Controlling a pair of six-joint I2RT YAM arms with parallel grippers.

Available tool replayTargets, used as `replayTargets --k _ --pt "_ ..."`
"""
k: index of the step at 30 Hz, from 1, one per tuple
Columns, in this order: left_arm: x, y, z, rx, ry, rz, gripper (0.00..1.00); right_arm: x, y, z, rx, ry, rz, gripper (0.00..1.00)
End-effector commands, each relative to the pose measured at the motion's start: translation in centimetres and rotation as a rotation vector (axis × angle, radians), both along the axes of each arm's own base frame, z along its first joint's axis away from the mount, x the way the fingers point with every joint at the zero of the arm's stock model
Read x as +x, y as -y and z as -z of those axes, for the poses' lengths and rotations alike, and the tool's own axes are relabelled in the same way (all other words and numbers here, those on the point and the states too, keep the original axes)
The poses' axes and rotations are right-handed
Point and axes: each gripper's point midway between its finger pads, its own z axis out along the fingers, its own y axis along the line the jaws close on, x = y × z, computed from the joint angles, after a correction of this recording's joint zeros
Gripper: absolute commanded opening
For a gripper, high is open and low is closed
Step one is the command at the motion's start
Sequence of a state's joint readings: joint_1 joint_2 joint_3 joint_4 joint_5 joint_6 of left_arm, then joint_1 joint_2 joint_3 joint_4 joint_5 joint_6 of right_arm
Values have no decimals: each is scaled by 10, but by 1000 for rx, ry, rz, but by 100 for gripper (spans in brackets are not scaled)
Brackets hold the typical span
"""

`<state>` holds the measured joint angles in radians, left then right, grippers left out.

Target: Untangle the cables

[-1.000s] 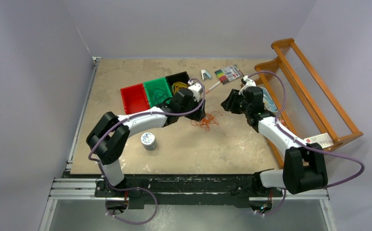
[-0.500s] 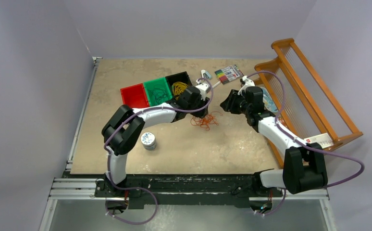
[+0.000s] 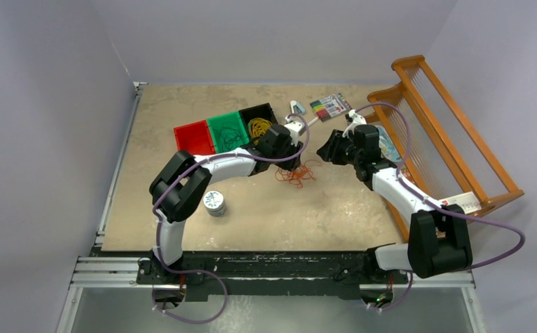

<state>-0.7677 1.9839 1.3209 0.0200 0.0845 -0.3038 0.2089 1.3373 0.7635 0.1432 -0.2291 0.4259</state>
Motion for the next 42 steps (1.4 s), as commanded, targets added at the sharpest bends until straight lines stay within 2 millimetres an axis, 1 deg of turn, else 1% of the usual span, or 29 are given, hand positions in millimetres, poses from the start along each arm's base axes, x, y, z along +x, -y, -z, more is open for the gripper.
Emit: replayTargets --k 1,6,9,12,18,22,24,28,31,35,37,39,42 --pt "5 13 -33 -78 62 38 37 7 -5 -14 12 56 -33 43" --pt "1 12 -45 -99 84 56 38 7 -6 -14 16 55 -39 43" --pt "-2 11 -43 -96 78 66 38 7 -7 -14 15 54 -45 43" --pt "-5 10 -34 -84 60 74 38 7 -7 -13 15 51 -46 43" --pt "-9 9 -29 -83 48 83 38 7 -8 -11 14 47 -53 43" --pt "-11 9 -25 -76 38 93 37 8 -8 -11 14 48 -54 43" --pt "-12 8 -25 -75 39 91 34 8 -9 -12 14 50 -57 43" --pt "-9 8 -37 -93 60 83 23 9 -9 -13 12 52 -58 43" --pt "-6 6 -53 -107 94 63 18 10 -9 -13 12 54 -58 43" --pt "-4 3 -72 -126 127 44 7 10 -9 -14 12 57 -59 43" --pt "-4 2 -80 -134 140 37 3 9 -9 -14 13 60 -58 43" --pt "-4 0 -86 -137 148 28 0 8 -9 -13 14 59 -58 43" --pt "-4 -2 -91 -138 157 20 0 7 -9 -13 15 59 -57 43"
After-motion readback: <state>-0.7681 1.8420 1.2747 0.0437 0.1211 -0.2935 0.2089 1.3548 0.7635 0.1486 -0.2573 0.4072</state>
